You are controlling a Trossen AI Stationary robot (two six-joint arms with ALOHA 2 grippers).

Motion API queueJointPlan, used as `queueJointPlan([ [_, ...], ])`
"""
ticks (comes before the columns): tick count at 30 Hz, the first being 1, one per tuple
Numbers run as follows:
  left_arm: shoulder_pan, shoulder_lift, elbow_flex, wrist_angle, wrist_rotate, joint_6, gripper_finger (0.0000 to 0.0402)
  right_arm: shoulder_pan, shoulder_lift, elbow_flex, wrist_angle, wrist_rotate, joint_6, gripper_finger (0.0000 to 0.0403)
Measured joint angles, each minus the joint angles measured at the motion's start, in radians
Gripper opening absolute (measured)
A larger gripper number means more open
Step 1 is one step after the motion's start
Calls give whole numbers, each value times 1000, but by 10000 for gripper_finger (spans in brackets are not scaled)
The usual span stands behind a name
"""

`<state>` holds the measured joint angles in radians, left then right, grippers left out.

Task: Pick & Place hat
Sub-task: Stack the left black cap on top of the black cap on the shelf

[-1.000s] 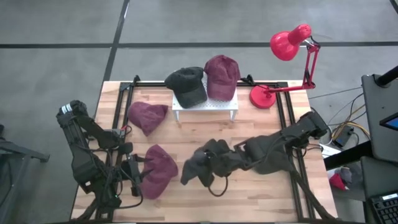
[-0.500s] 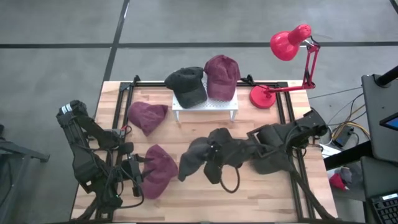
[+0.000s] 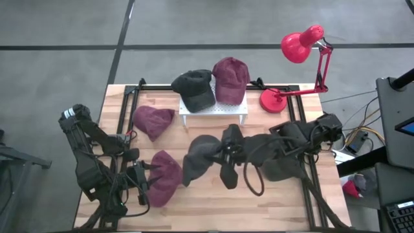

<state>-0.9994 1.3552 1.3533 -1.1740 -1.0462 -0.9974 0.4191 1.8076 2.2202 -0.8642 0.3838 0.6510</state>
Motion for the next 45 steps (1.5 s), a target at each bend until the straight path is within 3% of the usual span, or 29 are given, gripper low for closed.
queueJointPlan([
  [13, 4, 0, 0, 73, -44, 0, 152, 1, 0, 99, 3, 0, -200, 8],
  [20, 4, 0, 0, 125, -60, 13, 152, 30, -4, 123, 8, 13, -385, 8],
  [22, 4, 0, 0, 134, -64, 13, 152, 63, -7, 123, 10, 88, -455, 8],
  [25, 4, 0, 0, 165, -72, 13, 152, 143, -12, 116, -2, 287, -555, 8],
  [29, 8, 0, 0, 209, -82, 13, 152, 252, -25, 85, -53, 468, -580, 8],
  [33, 23, 0, 0, 254, -85, 18, 152, 351, -38, -10, -139, 632, -430, 8],
  [37, 54, 0, 0, 343, -65, 76, 152, 442, -58, -183, -176, 801, -165, 8],
  [39, 81, 0, 0, 419, -15, 136, 152, 486, -63, -275, -169, 883, -6, 8],
  [41, 124, 0, 0, 518, 104, 213, 152, 520, -63, -353, -147, 932, 139, 8],
  [43, 188, 0, 0, 627, 303, 293, 152, 544, -63, -412, -67, 945, 205, 8],
  [45, 258, 2, 0, 728, 546, 361, 152, 556, -63, -453, 78, 947, 170, 8],
])
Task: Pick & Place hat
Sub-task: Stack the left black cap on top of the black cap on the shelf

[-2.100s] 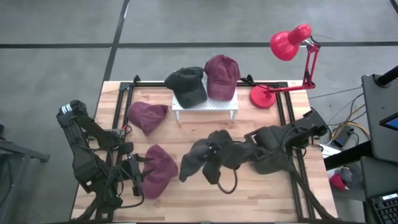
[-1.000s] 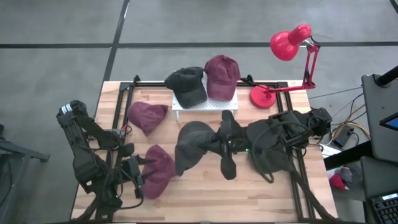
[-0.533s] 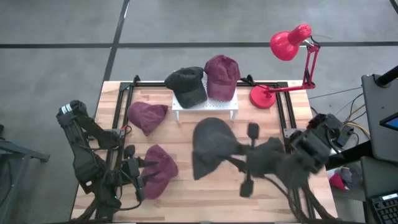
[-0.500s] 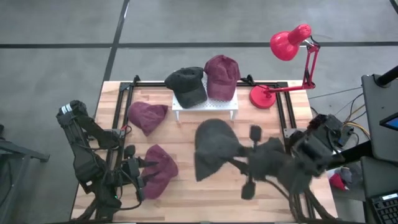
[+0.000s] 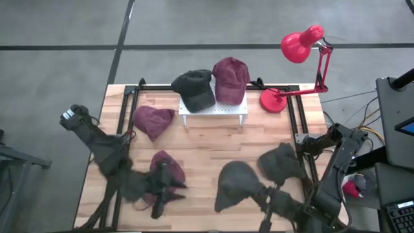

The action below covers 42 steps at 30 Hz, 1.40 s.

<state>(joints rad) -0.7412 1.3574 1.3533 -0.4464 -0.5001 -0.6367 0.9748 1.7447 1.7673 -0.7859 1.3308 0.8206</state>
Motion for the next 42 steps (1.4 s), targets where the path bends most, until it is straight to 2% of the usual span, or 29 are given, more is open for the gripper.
queueJointPlan([
  [2, 66, 1, 0, 91, 226, 54, 152, 10, 0, -17, 168, -36, -133, 8],
  [4, 120, 1, 0, 160, 402, 88, 152, 15, 0, -17, 360, -124, -326, 8],
  [7, 183, 1, 0, 227, 569, 113, 152, 17, -1, -9, 632, -305, -635, 8],
  [10, 229, 1, 0, 255, 656, 113, 152, 19, -2, 31, 758, -434, -849, 8],
  [13, 251, 1, 0, 283, 661, 84, 152, 25, -3, 96, 739, -475, -953, 8],
  [16, 257, 14, 0, 399, 587, -34, 152, 28, -4, 158, 658, -527, -992, 8],
  [22, 253, 65, -50, 797, 556, -185, 152, 26, -4, 243, 500, -538, -1043, 8],
  [27, 248, 107, -55, 808, 546, -238, 152, 26, -11, 291, 478, -538, -1142, 8],
  [34, 249, 142, -62, 902, 524, -272, 152, 14, -17, 328, 360, -521, -1106, 8],
  [42, 249, 143, -66, 920, 526, -245, 152, -35, -30, 323, 341, -519, -1111, 8],
])
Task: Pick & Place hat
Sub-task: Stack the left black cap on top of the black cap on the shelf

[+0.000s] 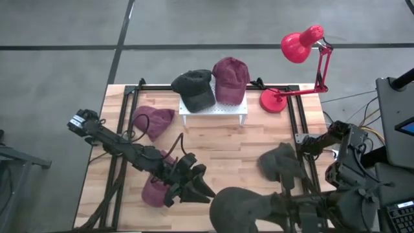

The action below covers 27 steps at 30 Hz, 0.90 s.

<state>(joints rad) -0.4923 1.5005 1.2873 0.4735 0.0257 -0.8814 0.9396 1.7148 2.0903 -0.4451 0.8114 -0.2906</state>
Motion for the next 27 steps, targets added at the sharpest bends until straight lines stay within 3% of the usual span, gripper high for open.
queueJointPlan([
  [27, 35, 0, -2, -3, -41, 6, 152, -67, -33, 0, 14, 0, -61, 8],
])
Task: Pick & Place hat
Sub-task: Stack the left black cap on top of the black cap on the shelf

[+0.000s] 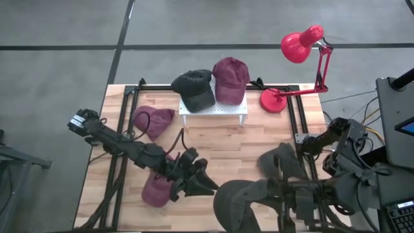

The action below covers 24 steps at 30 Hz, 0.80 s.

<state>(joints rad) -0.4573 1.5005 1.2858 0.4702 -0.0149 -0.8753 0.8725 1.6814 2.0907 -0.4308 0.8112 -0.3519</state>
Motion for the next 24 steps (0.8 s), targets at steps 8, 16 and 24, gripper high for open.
queueJointPlan([
  [8, 32, 0, 0, 1, -13, -16, 152, -6, -20, 0, -7, 0, -37, 8],
  [16, 72, 0, 0, 1, 22, -47, 152, -7, -27, 0, 0, 2, -55, 8],
  [24, 100, 0, 0, 2, 51, -44, 152, -8, -39, 17, 0, 0, -75, 8],
])
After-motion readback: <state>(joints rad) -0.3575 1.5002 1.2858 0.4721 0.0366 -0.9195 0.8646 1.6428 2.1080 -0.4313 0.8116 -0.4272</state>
